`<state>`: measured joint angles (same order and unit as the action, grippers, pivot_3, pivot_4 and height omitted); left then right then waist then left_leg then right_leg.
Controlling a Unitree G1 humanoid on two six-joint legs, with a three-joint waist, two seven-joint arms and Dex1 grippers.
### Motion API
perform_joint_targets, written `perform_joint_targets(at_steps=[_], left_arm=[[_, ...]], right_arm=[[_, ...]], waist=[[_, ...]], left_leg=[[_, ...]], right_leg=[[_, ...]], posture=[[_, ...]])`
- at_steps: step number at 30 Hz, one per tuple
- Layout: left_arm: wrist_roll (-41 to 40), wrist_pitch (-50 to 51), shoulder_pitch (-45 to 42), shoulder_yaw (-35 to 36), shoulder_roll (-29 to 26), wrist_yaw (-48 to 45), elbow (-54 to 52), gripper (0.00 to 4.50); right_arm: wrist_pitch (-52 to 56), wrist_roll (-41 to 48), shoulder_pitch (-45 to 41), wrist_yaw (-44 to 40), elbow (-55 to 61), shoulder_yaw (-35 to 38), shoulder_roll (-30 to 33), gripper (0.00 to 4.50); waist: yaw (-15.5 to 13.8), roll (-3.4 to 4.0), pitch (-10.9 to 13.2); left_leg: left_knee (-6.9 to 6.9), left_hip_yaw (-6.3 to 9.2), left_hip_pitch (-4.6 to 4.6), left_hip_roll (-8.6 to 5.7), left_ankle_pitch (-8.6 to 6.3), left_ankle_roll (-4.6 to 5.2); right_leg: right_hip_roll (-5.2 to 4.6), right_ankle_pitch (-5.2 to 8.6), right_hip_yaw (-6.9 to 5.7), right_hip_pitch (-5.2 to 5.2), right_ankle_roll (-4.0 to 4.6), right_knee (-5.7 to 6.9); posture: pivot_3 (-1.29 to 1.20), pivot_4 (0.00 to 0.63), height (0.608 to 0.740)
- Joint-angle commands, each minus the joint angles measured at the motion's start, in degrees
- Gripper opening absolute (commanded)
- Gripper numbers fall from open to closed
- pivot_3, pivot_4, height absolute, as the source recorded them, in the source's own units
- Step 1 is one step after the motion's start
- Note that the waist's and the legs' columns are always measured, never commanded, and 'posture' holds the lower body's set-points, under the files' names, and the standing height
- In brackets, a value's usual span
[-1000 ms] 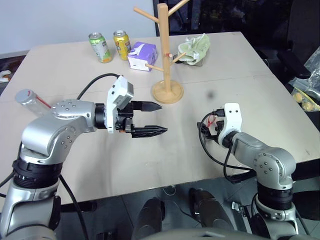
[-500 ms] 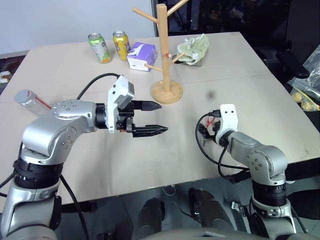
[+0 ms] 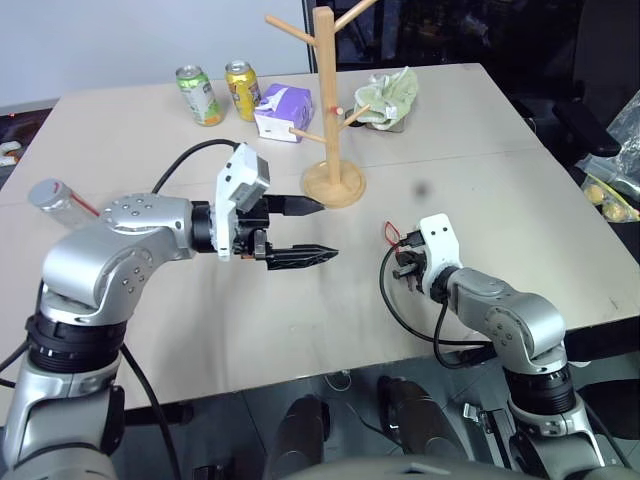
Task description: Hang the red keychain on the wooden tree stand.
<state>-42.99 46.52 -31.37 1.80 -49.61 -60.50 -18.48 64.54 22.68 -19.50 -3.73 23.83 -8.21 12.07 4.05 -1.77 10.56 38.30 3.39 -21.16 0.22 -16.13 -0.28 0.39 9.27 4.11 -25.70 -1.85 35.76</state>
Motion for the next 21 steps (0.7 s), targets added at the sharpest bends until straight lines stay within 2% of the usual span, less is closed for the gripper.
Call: perform_joint_targets(at_steps=[1,5,13,17,21], left_arm=[[-0.75,-0.20,-1.07,2.56,-0.15,0.34,0.19,4.50],[-0.70,-0.46,-1.33,3.32,-0.24,0.42,1.34,4.50],[-6.15,4.59,-3.47,9.68,0.76,4.45,3.41,4.50],[-10.01,7.84,-3.07,14.37,0.98,7.89,3.29,4.50],[-15.40,10.73,-3.54,20.38,2.56,14.30,3.49,4.50]], right_arm=[[-6.57,-2.49,0.67,-5.11,4.15,-1.87,5.59,0.05],[-11.64,-3.17,2.53,-9.29,5.95,-1.77,9.43,0.05],[-26.18,-3.88,4.34,-15.67,11.43,1.11,10.79,0.05],[-37.01,-8.90,3.39,-16.38,10.94,0.28,10.83,0.05],[-52.16,-19.12,-0.02,-14.47,4.76,-2.77,10.10,0.05]], waist=[[-0.04,0.02,0.01],[-0.03,0.01,0.01],[-0.03,0.01,0.01],[-0.08,0.01,0.02],[0.03,0.00,0.02]], left_leg=[[0.00,0.00,-0.01,-0.01,0.00,0.00],[0.01,-0.01,-0.01,-0.03,0.00,0.00],[0.02,0.00,-0.01,0.01,0.00,0.00],[0.01,0.01,-0.01,0.01,0.00,0.00],[0.03,-0.03,0.01,0.00,0.00,-0.01]], right_leg=[[-0.01,0.00,0.00,0.00,0.00,-0.01],[-0.03,0.00,0.00,0.00,-0.01,-0.03],[0.01,0.00,-0.02,0.00,-0.01,-0.02],[0.00,0.00,-0.02,0.00,-0.01,-0.02],[-0.02,-0.01,-0.01,0.00,-0.02,-0.02]], posture=[[0.00,0.150,0.740],[0.00,0.150,0.740],[0.00,0.150,0.740],[0.00,0.150,0.740],[0.00,0.150,0.740]])
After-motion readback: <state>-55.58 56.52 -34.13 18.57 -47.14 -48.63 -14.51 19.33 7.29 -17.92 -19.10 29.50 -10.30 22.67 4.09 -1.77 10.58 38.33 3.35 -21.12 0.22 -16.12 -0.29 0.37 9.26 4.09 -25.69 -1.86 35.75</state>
